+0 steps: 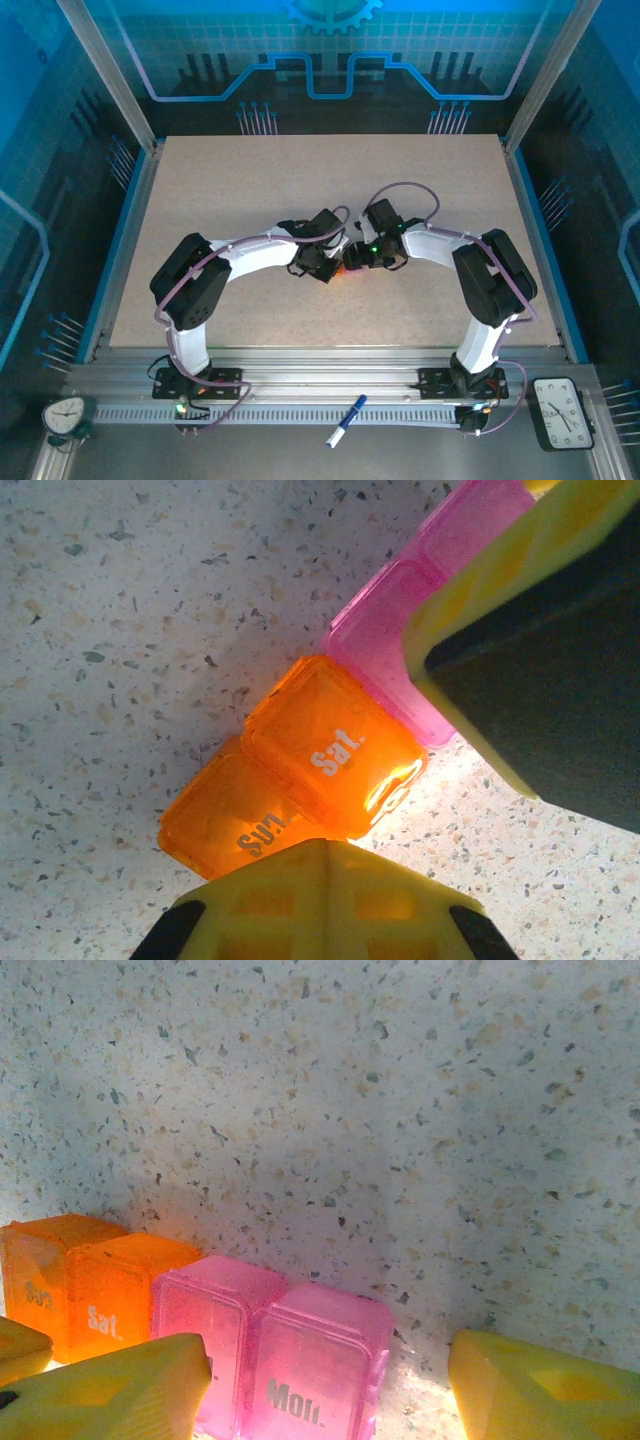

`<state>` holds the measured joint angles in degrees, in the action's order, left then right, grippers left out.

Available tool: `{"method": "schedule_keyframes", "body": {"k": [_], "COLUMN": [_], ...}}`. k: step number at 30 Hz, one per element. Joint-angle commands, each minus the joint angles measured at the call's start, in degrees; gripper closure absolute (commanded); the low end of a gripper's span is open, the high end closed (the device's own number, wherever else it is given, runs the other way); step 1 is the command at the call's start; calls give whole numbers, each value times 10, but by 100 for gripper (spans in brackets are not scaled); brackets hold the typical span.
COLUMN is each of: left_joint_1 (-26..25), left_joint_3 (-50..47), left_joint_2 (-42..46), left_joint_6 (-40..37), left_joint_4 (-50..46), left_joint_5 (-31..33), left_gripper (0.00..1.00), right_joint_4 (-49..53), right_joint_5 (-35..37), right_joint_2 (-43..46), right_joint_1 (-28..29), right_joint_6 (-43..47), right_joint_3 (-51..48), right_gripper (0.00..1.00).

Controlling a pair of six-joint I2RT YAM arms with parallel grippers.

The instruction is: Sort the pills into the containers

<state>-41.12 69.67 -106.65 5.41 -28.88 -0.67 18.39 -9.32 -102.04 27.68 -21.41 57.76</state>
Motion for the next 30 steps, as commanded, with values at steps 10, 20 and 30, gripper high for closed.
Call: {"method": "schedule_keyframes", "body": {"k": [10,20,30], "left_joint_1": [3,17,90], "left_joint_3": [-12,22,-34], "left_joint_2": [6,98,263], "left_joint_6": [-14,3,-1], "left_joint_4": [-41,13,96], "left_joint_5": [29,63,123], "left_gripper": [100,89,81], "right_joint_4": [59,135,125], "right_joint_5": [43,4,-4], "right_joint_2": [-41,53,192], "right_joint_1": [-7,-19,-52], "right_joint_6": [4,10,3], "right_joint_3": [10,123,157], "right_gripper": [33,27,17]}}
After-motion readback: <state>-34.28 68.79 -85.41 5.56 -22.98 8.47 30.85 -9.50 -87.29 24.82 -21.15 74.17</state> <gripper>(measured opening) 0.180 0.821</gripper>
